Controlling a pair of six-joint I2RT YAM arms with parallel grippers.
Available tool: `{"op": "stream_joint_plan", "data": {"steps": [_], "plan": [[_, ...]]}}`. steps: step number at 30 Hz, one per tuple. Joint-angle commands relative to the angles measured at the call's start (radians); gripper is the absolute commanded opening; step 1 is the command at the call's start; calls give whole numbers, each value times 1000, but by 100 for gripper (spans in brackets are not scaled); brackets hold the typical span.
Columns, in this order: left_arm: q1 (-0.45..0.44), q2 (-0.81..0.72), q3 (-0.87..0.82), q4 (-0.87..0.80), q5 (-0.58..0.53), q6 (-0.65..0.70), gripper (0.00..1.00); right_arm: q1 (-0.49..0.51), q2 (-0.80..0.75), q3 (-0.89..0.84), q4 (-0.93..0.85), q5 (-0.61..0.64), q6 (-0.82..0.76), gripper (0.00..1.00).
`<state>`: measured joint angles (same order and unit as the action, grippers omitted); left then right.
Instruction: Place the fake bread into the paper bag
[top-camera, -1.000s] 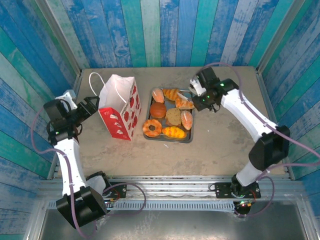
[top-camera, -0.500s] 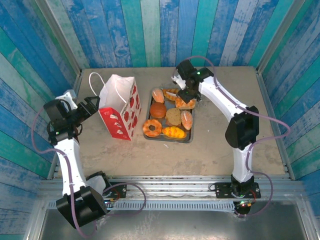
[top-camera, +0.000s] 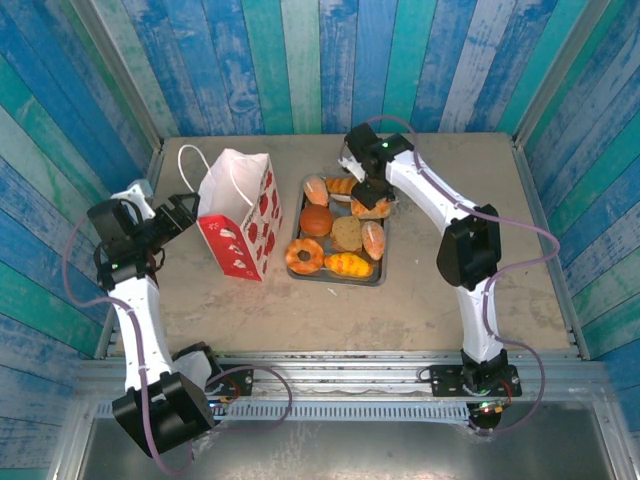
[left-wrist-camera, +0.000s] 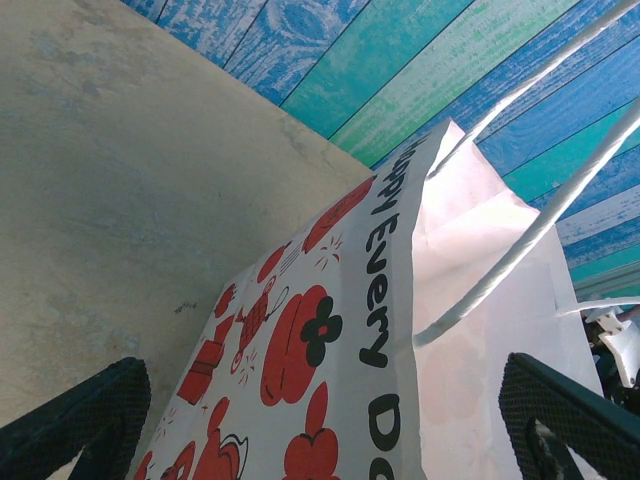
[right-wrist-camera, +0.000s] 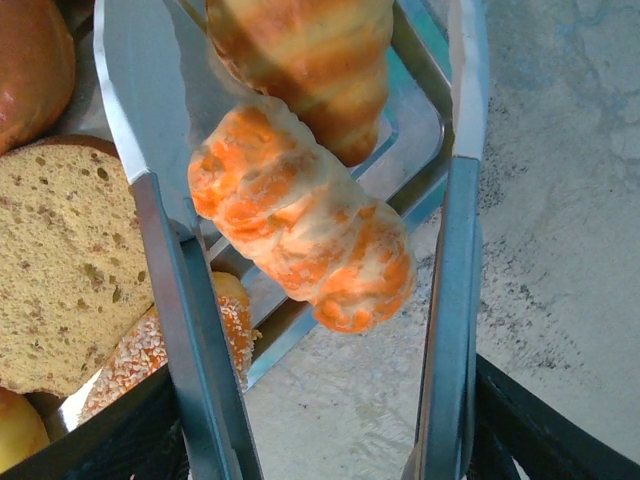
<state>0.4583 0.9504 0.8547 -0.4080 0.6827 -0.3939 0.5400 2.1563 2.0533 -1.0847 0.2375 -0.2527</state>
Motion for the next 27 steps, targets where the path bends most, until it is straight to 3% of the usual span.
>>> {"op": "stream_joint_plan", "data": {"steps": [1, 20, 27], "plan": [[5, -12, -6, 12, -5, 18, 94, 6, 30, 39, -23, 11, -17, 69], [5, -18, -2, 10, 1, 15, 94, -6, 137, 132, -55, 7, -5, 67], [5, -27, 12, -7, -14, 24, 94, -6, 119, 160, -65, 5, -1, 49]]}}
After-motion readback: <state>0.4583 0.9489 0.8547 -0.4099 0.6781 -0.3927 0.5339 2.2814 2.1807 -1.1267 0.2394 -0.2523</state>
